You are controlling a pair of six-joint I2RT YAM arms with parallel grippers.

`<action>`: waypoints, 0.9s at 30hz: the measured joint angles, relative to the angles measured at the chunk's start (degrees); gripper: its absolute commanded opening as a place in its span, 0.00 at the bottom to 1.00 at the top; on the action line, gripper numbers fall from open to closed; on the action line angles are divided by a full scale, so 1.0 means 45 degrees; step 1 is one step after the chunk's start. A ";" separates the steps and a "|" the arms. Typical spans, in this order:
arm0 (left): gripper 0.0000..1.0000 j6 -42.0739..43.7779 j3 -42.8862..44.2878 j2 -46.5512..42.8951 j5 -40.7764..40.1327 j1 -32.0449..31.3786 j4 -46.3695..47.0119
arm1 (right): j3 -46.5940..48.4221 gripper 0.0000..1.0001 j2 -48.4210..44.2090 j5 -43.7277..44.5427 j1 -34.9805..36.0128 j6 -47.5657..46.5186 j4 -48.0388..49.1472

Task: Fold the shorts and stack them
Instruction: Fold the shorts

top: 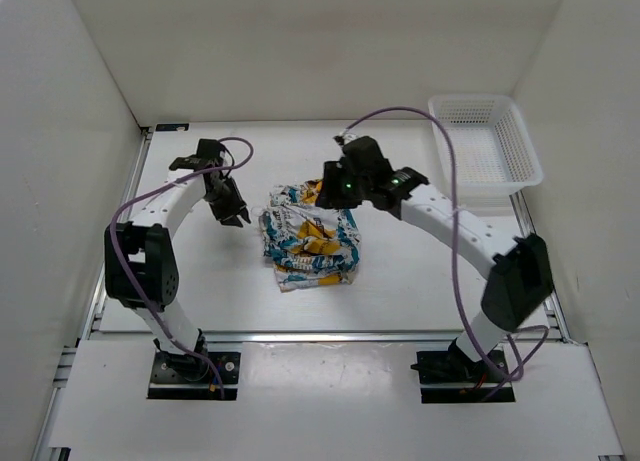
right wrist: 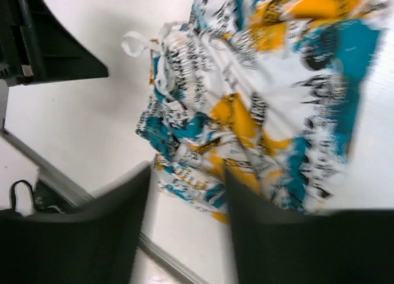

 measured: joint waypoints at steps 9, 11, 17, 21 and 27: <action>0.24 -0.0097 0.1273 -0.0044 -0.0306 -0.2142 -0.0539 | -0.3283 0.09 -0.2084 0.0821 -0.0330 0.0573 0.0413; 0.21 -0.0117 0.1744 0.0597 -0.0325 -0.2521 -0.0481 | -0.3536 0.09 -0.1477 0.0826 -0.0325 0.0665 0.0364; 0.21 -0.0102 0.2069 0.3065 -0.1200 -0.2565 -0.0248 | -0.3900 0.07 0.0520 0.0811 -0.0325 0.0797 0.0335; 0.23 -0.0107 0.2006 0.3881 -0.1433 -0.2492 -0.0321 | -0.4158 0.21 0.1268 0.0879 -0.0335 0.0797 0.0053; 0.63 0.0214 0.3298 0.2769 -0.1894 -0.2492 -0.1583 | -0.3279 1.00 0.0257 0.2458 -0.0345 0.0554 -0.1637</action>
